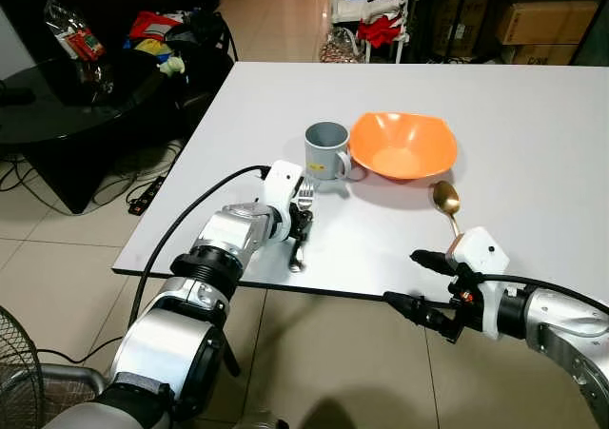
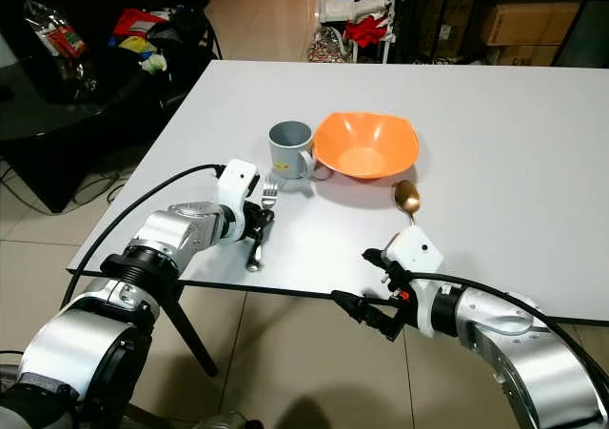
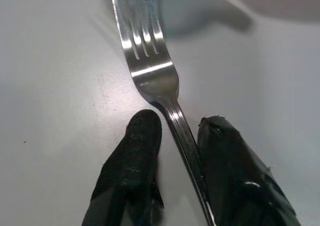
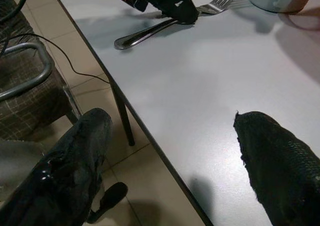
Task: Setting the table
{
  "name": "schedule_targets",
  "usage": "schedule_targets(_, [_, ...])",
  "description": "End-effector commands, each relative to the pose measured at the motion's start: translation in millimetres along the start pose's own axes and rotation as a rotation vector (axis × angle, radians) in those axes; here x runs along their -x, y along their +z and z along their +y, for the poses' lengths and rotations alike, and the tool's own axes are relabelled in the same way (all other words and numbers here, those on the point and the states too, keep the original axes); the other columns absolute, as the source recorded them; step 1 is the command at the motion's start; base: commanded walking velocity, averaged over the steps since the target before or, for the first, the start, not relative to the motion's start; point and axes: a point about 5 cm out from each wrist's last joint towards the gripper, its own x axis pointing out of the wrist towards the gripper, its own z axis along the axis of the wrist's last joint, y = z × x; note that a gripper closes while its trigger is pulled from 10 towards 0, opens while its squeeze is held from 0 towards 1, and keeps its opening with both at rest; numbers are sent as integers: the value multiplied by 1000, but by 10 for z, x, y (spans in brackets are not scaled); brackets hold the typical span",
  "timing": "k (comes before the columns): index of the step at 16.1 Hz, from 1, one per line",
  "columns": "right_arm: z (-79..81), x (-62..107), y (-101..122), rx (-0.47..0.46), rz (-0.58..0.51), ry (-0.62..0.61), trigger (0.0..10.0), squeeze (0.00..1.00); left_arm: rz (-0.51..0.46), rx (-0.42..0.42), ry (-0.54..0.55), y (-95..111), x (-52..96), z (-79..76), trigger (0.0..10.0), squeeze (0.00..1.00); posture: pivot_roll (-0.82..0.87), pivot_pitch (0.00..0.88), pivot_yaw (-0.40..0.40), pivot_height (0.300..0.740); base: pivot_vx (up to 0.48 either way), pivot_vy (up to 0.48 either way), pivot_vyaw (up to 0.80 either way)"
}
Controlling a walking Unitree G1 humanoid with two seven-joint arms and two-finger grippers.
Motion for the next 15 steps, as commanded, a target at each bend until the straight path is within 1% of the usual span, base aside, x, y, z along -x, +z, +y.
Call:
schedule_targets(1, [4, -9, 46, 14, -11, 12, 10000, 0, 52, 30, 38, -116, 5, 86, 0, 0, 22, 0, 111, 740, 0, 0, 0])
schedule_targets(6, [-3, -100, 87, 9, -35, -19, 10000, 0, 57, 38, 85, -153, 27, 185, 0, 0, 27, 0, 111, 740, 0, 0, 0])
schedule_targets(8, [-22, -144, 101, -5, -50, -40, 10000, 0, 68, 53, 107, -204, 40, 233, 0, 0, 36, 0, 109, 740, 0, 0, 0])
schedule_targets(10, [-13, -178, 113, -7, -55, -35, 10000, 0, 72, 73, 136, -238, 61, 294, 0, 0, 45, 0, 105, 740, 0, 0, 0])
schedule_targets(11, [2, -196, 116, -4, -56, -26, 10000, 0, 59, 107, 166, -231, 85, 348, 0, 0, 54, 0, 99, 740, 0, 0, 0])
schedule_targets(12, [5, -202, 117, -4, -56, -24, 10000, 0, 55, 120, 175, -228, 93, 364, 0, 0, 55, 0, 98, 740, 0, 0, 0])
schedule_targets(13, [7, -230, 115, -3, -55, -20, 10000, 0, 25, 231, 228, -226, 130, 430, 0, 0, 66, 0, 87, 740, 0, 0, 0])
schedule_targets(14, [12, -247, 118, 0, -55, -11, 10000, 0, 27, 270, 242, -262, 135, 434, 0, 0, 69, 0, 85, 740, 0, 0, 0])
schedule_targets(15, [17, -257, 119, 2, -54, -5, 10000, 0, 34, 287, 249, -291, 130, 425, 0, 0, 75, 0, 76, 740, 0, 0, 0])
